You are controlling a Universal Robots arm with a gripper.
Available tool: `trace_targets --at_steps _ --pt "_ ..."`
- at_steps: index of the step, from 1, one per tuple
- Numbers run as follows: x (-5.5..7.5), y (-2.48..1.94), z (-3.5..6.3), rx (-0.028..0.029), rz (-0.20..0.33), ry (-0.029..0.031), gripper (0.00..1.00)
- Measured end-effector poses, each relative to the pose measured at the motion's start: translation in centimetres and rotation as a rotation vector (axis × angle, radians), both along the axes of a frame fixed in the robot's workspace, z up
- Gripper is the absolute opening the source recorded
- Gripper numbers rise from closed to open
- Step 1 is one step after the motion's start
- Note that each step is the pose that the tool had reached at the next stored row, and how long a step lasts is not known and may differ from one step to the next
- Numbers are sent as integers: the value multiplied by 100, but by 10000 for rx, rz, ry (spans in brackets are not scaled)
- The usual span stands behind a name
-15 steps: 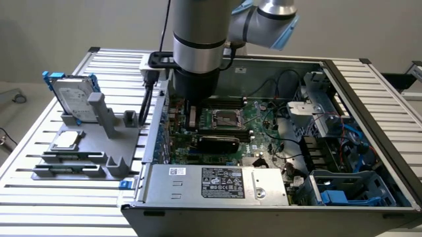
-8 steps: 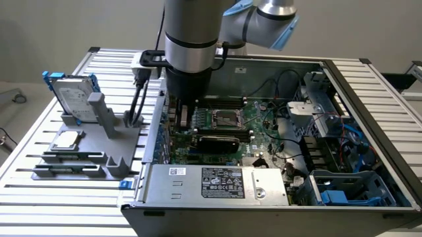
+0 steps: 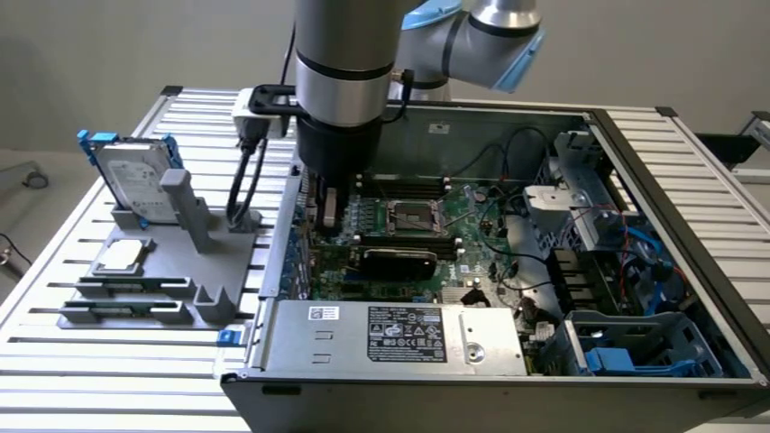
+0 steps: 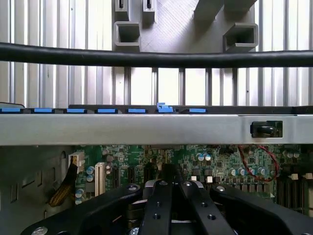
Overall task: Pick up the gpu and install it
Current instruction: 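Press down on the gpu until it lock into place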
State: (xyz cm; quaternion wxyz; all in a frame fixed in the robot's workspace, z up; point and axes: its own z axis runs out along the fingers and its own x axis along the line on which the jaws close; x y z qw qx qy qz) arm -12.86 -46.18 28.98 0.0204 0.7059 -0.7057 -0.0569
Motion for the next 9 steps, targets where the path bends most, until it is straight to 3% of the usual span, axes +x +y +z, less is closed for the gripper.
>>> trace_targets --at_steps 9 --pt "-26 -1 48 -176 27 92 11"
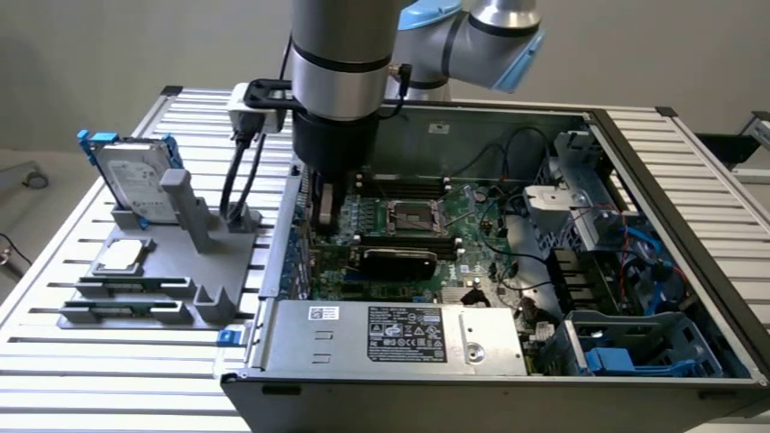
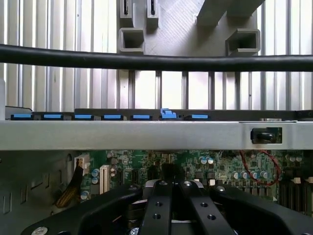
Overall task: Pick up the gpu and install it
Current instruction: 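Press down on the gpu until it lock into place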
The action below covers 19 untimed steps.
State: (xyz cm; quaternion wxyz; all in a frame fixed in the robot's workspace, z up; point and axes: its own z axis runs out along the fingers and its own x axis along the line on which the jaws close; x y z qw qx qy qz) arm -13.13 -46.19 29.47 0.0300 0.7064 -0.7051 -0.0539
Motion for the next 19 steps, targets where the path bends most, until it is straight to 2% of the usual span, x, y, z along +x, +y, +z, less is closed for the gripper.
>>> trace_targets --at_steps 3,8,17,19 --pt "-4 0 22 -40 4 33 11" --pt "-9 0 55 -138 9 91 11" --pt "-23 0 58 -151 12 249 11" --pt "-26 0 58 -151 11 267 11"
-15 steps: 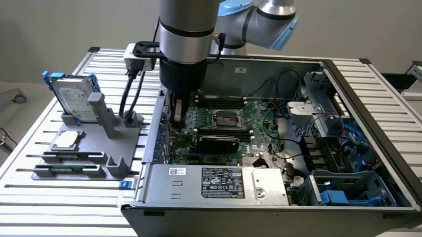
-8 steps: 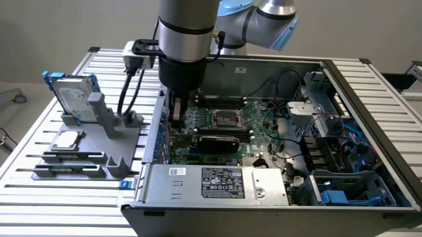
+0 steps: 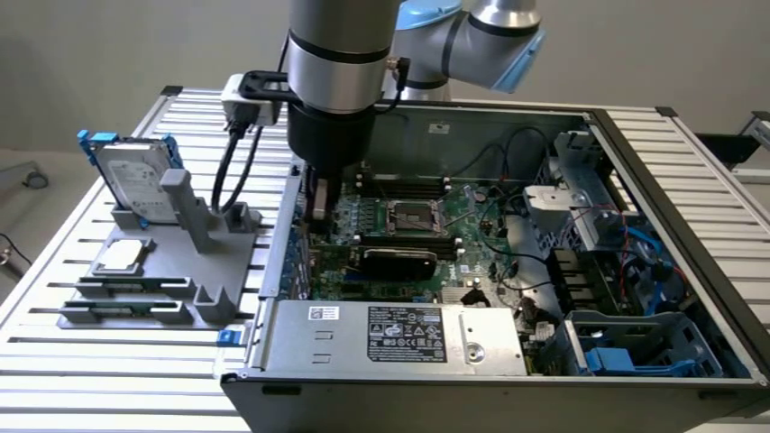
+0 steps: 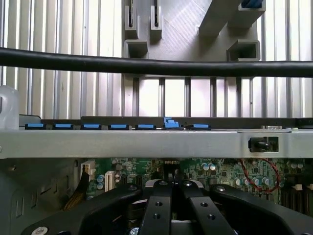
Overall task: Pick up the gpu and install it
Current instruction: 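Press down on the gpu until it lock into place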
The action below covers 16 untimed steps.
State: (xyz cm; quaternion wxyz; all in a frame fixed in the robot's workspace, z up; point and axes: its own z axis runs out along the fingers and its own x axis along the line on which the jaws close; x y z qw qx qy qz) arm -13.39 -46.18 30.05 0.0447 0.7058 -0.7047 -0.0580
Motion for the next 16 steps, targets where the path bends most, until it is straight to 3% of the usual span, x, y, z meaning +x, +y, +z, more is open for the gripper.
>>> trace_targets --at_steps 16 --pt "-15 0 0 0 0 143 11"
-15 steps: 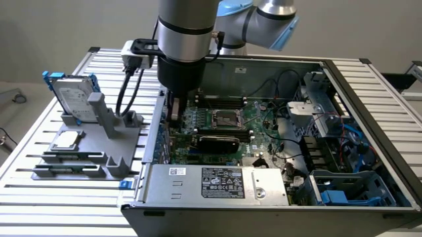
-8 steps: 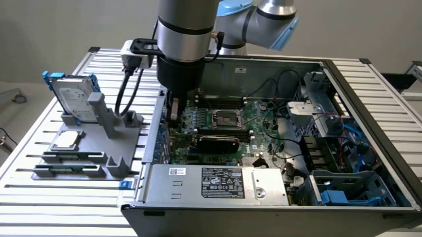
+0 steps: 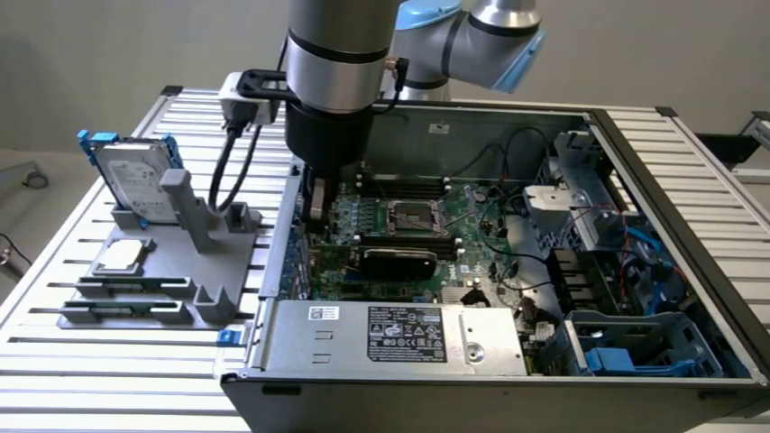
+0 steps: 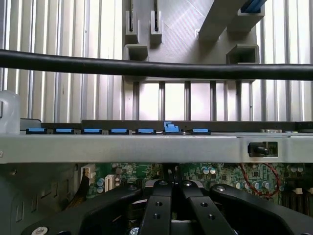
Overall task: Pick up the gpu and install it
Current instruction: 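Press down on the gpu until it lock into place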
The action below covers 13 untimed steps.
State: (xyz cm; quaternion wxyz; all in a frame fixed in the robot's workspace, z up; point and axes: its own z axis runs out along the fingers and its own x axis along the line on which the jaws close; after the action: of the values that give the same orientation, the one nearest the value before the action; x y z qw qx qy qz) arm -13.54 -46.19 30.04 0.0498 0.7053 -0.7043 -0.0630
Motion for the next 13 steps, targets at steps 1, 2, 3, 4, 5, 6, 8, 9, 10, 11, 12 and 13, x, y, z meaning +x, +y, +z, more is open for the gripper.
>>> trace_targets --at_steps 1,2,3,4,5,6,8,9,10,11,12,13 --pt "-1 0 0 -1 -1 9 11" --pt "-2 0 0 -1 0 18 11" --pt "-3 0 0 -1 0 26 11" --pt "-3 0 1 -2 0 33 11" --pt "-4 0 1 -1 1 40 11" --pt "-5 0 1 -1 1 46 11" --pt "-7 0 1 -1 0 58 11" --pt "-8 1 0 -1 -1 63 11" --pt "-8 2 0 -1 -1 66 11" --pt "-8 4 0 -1 -1 68 11" --pt "-8 8 0 -2 -2 70 11" --pt "-8 12 0 -1 -1 71 11"
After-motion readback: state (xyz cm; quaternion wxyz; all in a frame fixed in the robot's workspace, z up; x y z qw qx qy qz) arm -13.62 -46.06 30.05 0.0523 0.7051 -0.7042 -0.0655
